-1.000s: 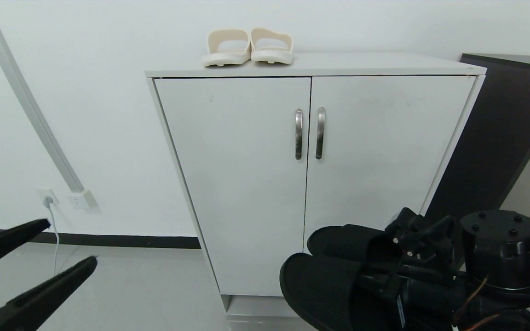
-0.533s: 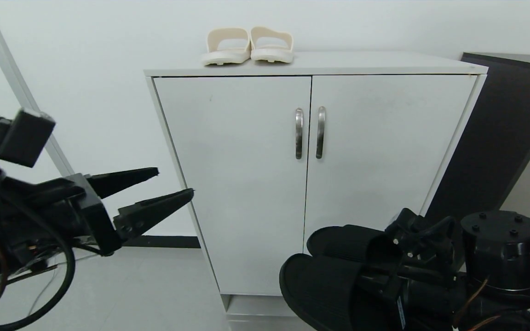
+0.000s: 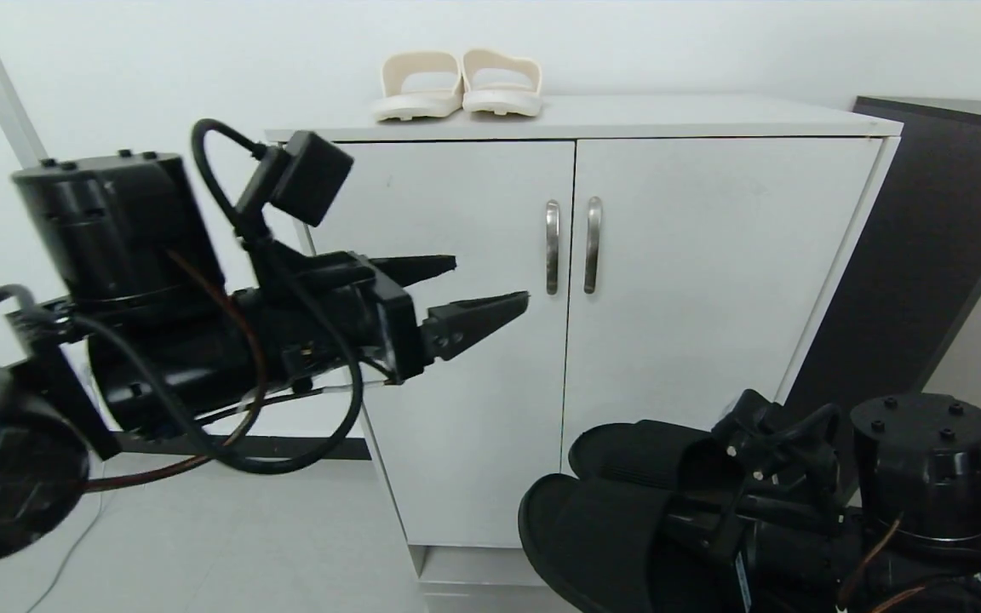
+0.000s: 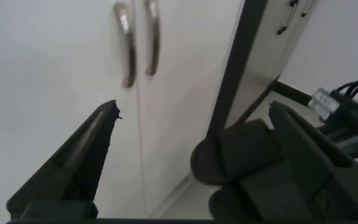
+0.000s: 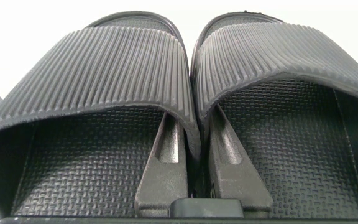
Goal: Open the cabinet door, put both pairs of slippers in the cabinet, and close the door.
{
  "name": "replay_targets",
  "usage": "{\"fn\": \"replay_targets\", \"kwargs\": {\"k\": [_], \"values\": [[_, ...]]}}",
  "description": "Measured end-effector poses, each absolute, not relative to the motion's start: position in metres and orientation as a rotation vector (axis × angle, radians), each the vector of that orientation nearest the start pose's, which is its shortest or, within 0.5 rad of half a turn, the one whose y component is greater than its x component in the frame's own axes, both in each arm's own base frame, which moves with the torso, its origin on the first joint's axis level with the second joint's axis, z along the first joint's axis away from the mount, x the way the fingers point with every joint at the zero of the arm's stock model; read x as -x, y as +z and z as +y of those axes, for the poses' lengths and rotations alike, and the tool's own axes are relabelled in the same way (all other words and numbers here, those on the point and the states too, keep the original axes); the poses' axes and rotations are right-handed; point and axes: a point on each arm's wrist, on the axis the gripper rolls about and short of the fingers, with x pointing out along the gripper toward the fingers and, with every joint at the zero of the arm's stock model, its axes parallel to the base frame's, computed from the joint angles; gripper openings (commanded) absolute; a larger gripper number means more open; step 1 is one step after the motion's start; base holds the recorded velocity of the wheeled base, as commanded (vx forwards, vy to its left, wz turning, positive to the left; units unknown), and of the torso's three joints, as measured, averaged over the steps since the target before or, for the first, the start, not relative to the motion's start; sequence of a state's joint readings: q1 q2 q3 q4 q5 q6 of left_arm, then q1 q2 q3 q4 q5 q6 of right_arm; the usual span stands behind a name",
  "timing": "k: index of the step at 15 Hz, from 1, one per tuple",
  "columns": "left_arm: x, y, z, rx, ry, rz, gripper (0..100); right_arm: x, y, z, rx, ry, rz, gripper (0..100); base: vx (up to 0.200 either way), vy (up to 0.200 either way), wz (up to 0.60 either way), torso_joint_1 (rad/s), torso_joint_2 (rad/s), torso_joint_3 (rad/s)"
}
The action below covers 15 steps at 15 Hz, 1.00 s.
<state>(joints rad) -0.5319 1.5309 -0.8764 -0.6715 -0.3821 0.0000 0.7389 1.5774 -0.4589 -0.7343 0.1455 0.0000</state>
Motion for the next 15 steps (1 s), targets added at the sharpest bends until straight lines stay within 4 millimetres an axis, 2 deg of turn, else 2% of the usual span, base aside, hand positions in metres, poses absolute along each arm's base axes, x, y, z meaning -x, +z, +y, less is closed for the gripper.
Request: {"fn": "replay_targets", "kwargs": {"k": [3, 6, 11, 15], "values": [[-0.254, 0.257, -0.181, 0.007, -0.962, -0.020, 100, -0.176, 0.134, 0.165, 0.120, 0.874, 0.394, 0, 0.000, 0.000, 0.00, 0.000, 0.00, 0.000], [-0.259, 0.251, -0.205, 0.080, -1.061, 0.035, 100, -0.175, 0.134, 0.164, 0.113, 0.875, 0.369, 0, 0.000, 0.000, 0.00, 0.000, 0.00, 0.000], [-0.274, 0.258, -0.223, 0.247, -1.141, 0.099, 100, -0.176, 0.130, 0.165, 0.117, 0.874, 0.383, 0, 0.000, 0.000, 0.00, 0.000, 0.00, 0.000], [-0.282, 0.260, -0.231, 0.281, -1.169, 0.110, 100, -0.177, 0.128, 0.166, 0.118, 0.874, 0.387, 0, 0.000, 0.000, 0.00, 0.000, 0.00, 0.000]]}}
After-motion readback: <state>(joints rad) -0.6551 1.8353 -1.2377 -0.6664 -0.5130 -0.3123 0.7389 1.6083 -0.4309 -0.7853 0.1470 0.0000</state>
